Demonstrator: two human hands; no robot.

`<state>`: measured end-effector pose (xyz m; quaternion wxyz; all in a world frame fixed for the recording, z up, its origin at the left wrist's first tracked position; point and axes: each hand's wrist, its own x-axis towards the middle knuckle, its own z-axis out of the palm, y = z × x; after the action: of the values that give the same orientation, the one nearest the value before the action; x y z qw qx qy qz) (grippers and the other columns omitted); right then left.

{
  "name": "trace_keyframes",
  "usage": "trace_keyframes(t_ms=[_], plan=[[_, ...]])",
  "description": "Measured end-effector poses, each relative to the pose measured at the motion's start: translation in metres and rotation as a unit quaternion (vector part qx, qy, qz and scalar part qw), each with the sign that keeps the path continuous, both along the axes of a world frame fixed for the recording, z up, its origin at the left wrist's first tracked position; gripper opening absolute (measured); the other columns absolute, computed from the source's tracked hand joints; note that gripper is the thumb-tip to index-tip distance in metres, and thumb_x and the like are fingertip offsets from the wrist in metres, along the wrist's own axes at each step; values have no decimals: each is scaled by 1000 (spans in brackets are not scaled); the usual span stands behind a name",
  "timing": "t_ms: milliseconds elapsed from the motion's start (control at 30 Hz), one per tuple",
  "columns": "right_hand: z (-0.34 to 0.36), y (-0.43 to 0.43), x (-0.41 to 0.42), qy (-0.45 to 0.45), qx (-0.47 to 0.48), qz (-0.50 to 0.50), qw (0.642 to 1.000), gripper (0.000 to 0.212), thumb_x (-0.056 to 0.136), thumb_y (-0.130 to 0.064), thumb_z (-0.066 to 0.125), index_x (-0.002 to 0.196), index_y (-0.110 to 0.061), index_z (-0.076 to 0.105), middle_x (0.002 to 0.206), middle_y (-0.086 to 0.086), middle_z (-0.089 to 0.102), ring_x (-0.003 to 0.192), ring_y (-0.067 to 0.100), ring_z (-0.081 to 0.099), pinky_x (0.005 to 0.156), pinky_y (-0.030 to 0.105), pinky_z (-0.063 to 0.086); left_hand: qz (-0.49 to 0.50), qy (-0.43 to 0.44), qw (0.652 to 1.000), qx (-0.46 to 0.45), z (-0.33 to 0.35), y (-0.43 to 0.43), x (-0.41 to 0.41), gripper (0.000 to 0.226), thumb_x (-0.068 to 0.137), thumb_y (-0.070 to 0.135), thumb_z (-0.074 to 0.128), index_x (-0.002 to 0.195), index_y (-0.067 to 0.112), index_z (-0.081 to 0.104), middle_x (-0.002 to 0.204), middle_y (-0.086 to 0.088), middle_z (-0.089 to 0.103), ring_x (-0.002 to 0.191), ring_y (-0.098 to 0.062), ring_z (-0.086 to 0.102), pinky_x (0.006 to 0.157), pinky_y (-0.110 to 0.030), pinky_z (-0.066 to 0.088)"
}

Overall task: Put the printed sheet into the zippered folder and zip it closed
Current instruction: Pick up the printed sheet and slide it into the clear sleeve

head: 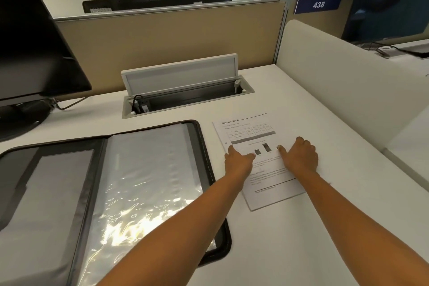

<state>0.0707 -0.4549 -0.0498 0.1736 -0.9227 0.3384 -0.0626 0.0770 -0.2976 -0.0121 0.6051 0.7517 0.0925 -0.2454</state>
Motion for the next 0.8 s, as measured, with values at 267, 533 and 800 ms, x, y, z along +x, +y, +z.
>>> trace_keyframes(t_ms=[267, 533, 800], plan=[[8, 0, 2, 17, 63, -57, 996, 55, 89, -34, 53, 126, 4, 38, 131, 23, 43, 123, 38, 39, 98, 47, 37, 104, 47, 991, -68, 3, 6, 10, 54, 93, 14, 50, 141, 11, 25, 135, -9, 49, 97, -19, 51, 65, -24, 44], [17, 12, 3, -20, 194, -59, 979, 37, 94, -9, 37, 130, -3, 40, 133, 21, 48, 120, 38, 47, 97, 39, 39, 98, 95, 987, -87, -3, 22, 11, 18, 92, 0, 47, 106, 3, 58, 93, -10, 61, 82, -24, 57, 71, -33, 51], [45, 62, 9, -197, 328, -28, 924, 32, 97, -11, 31, 125, -4, 44, 126, 16, 52, 107, 29, 50, 85, 34, 41, 121, -29, 985, -123, 27, 84, 9, 18, 95, 8, 46, 108, 14, 58, 96, -6, 63, 75, -18, 61, 61, -31, 51]])
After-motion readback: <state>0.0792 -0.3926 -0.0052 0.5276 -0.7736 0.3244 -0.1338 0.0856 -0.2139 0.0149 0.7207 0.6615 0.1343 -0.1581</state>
